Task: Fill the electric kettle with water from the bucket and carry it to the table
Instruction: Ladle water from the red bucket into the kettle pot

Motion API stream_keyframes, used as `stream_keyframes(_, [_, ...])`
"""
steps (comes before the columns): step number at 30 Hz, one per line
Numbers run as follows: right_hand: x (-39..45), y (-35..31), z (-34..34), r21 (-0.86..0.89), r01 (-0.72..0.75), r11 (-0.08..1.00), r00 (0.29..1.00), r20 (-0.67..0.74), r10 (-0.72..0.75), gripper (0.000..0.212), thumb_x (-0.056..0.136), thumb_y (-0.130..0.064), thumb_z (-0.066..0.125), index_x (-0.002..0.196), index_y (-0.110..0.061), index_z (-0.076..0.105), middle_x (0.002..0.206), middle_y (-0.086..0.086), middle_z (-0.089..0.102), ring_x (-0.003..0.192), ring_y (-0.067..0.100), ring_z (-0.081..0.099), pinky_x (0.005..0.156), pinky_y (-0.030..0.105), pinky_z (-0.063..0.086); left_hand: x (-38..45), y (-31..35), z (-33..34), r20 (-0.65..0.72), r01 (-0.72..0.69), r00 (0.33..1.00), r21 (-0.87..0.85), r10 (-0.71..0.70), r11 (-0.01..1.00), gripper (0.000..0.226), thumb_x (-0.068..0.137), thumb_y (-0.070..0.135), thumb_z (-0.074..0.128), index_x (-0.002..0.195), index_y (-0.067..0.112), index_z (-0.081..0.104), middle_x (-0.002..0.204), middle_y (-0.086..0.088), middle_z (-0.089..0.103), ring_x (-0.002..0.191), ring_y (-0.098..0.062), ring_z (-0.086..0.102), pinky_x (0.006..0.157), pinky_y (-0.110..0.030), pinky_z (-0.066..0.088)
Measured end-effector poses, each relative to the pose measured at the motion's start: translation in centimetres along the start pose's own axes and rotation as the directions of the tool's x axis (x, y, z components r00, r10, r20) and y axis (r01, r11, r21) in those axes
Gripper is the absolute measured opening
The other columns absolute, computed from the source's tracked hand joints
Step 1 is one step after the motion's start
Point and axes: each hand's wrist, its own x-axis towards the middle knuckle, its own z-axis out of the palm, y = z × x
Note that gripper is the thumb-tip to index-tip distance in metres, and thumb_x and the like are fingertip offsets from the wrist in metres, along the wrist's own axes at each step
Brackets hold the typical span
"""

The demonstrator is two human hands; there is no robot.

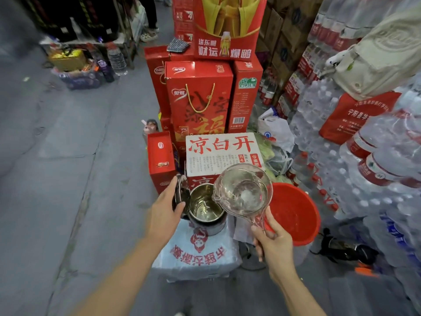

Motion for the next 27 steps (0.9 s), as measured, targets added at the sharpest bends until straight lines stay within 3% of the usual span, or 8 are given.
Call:
stream_keyframes(4, [0.5,0.5,1.4,-0.138,0.059,0.989,0.995,-0.068,-0.069,0.076,0.089,-0.009,0.069,0.124,-0.070,0.040,0.053,0.010,0.048,0.043,0.017,0.034,0.043,0.028,0.035,0.1,-0.8,-0.2,0.008,-0.022,1.000,0.024,0.022,0.999,0.078,0.090,0.025,0.066,0.153,0.033,0.021,0.157,0.001,0.034,0.119,-0.026,0.059,0.085,-0.043,0.054])
stream_keyframes(9, [1.3,1.0,2.0,-0.335,0.113,0.935,0.976,-0.138,-0.168,0.084,0.088,-0.017,0.071,0.122,-0.082,0.031,0.052,0.000,0.044,0.051,0.018,0.033,0.048,0.034,0.040,0.2,-1.5,-0.1,0.023,-0.100,0.995,0.099,0.098,0.990,0.079,0.091,0.029,0.065,0.155,0.026,0.017,0.161,0.012,0.011,0.126,-0.020,0.053,0.082,-0.038,0.056])
stream_keyframes(13, [1.5,0.7,2.5,-0.504,0.140,0.852,0.964,-0.126,-0.233,0.074,0.088,-0.027,0.070,0.139,-0.066,0.032,0.052,-0.005,0.045,0.048,0.012,0.037,0.050,0.039,0.052,0.3,-1.6,-0.1,0.032,-0.110,0.994,0.120,0.107,0.987,0.078,0.092,0.032,0.063,0.154,0.025,0.017,0.162,0.008,0.014,0.128,-0.020,0.051,0.081,-0.038,0.057])
stream_keyframes(16, [1.1,0.3,3.1,-0.659,0.138,0.740,0.949,-0.126,-0.289,0.071,0.088,-0.027,0.069,0.146,-0.051,0.036,0.052,-0.008,0.043,0.051,0.014,0.041,0.054,0.034,0.045,0.3,-1.8,-0.1,0.036,-0.098,0.995,0.108,0.095,0.989,0.079,0.092,0.033,0.062,0.154,0.028,0.014,0.162,0.007,0.016,0.127,-0.021,0.053,0.080,-0.038,0.057])
stream_keyframes(19, [0.5,0.0,3.8,-0.758,0.164,0.631,0.940,-0.074,-0.333,0.072,0.090,-0.028,0.067,0.147,-0.050,0.030,0.056,-0.004,0.048,0.055,0.021,0.051,0.055,0.034,0.044,0.3,-1.9,-0.1,0.044,-0.107,0.994,0.106,0.103,0.989,0.080,0.092,0.033,0.062,0.155,0.028,0.013,0.162,0.007,0.016,0.127,-0.021,0.053,0.081,-0.038,0.057])
stream_keyframes(21, [0.3,0.0,4.2,-0.816,0.179,0.550,0.931,-0.040,-0.362,0.071,0.089,-0.029,0.070,0.147,-0.048,0.033,0.052,-0.001,0.054,0.050,0.024,0.056,0.048,0.034,0.044,0.3,-2.0,-0.1,0.043,-0.120,0.992,0.118,0.116,0.986,0.081,0.092,0.033,0.063,0.155,0.027,0.013,0.162,0.006,0.017,0.126,-0.021,0.054,0.081,-0.038,0.057])
stream_keyframes(24, [0.0,-0.1,4.8,-0.858,0.255,0.446,0.907,0.053,-0.417,0.066,0.084,-0.025,0.071,0.145,-0.037,0.048,0.044,-0.004,0.046,0.035,0.017,0.045,0.037,0.026,0.033,0.3,-2.2,-0.2,0.045,-0.127,0.992,0.136,0.122,0.983,0.082,0.091,0.034,0.064,0.155,0.026,0.013,0.162,0.006,0.018,0.126,-0.021,0.054,0.082,-0.039,0.056])
stream_keyframes(27, [0.3,-0.3,5.1,-0.890,0.358,0.282,0.850,0.186,-0.492,0.061,0.083,-0.017,0.065,0.141,-0.029,0.054,0.047,0.001,0.052,0.031,0.018,0.041,0.034,0.025,0.029,0.2,-2.3,-0.1,0.039,-0.131,0.991,0.136,0.127,0.982,0.083,0.090,0.033,0.065,0.155,0.027,0.014,0.161,0.005,0.020,0.125,-0.022,0.055,0.081,-0.040,0.057])
